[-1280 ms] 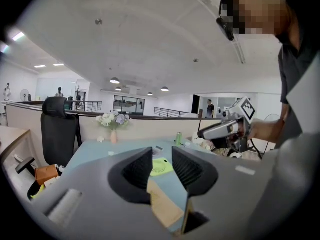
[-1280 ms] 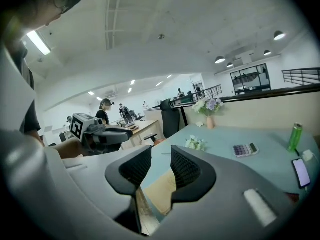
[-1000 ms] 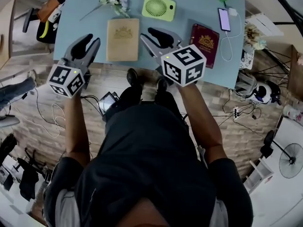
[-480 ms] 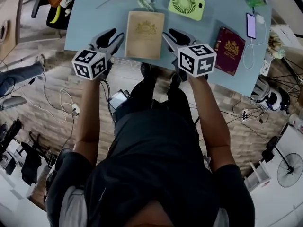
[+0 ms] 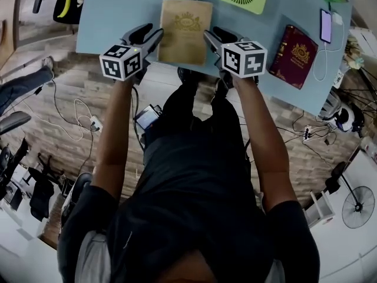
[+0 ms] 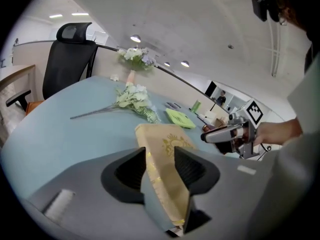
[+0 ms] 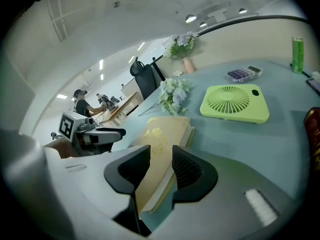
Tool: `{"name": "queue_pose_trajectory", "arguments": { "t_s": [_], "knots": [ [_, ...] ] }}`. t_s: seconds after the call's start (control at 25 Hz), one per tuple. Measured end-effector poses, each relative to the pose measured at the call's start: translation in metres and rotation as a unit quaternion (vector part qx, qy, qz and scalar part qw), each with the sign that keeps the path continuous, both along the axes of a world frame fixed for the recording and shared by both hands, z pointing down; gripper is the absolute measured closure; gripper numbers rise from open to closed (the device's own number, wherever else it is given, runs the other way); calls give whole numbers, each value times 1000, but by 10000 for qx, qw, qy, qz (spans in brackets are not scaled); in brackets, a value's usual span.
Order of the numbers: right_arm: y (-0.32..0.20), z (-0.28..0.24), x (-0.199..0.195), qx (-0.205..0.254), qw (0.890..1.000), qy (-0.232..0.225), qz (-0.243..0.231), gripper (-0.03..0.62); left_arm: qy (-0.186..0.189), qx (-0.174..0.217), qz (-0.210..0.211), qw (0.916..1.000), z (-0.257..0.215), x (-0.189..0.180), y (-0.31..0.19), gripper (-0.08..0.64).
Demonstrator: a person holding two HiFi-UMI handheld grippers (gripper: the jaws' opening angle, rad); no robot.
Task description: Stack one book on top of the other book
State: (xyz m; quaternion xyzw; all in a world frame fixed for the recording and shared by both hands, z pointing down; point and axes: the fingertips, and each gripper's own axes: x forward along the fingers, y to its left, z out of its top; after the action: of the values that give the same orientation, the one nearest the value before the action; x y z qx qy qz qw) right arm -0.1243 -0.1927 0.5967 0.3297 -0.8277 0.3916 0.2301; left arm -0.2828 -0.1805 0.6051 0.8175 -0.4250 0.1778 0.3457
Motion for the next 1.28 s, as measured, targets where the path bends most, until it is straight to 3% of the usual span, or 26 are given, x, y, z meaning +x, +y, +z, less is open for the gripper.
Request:
{"name": "queue_pose_trajectory", "arguments": {
  "t_s": [0.36, 0.6, 1.04, 1.28],
  "knots": [
    [3, 39, -7, -337, 9994, 44, -11, 471, 13, -308, -117, 9995, 36, 4, 4, 364],
    [3, 42, -9, -481, 9982, -267, 222, 478, 681, -437, -511, 9954, 45, 11, 3, 364],
    [4, 1, 3, -123, 9983, -358, 432, 518, 73, -55, -512, 9986, 11, 23, 15, 364],
    [6, -31, 23, 164, 9974, -422, 566, 520, -12, 242, -430, 9988, -20, 43, 13, 365]
  ]
}}
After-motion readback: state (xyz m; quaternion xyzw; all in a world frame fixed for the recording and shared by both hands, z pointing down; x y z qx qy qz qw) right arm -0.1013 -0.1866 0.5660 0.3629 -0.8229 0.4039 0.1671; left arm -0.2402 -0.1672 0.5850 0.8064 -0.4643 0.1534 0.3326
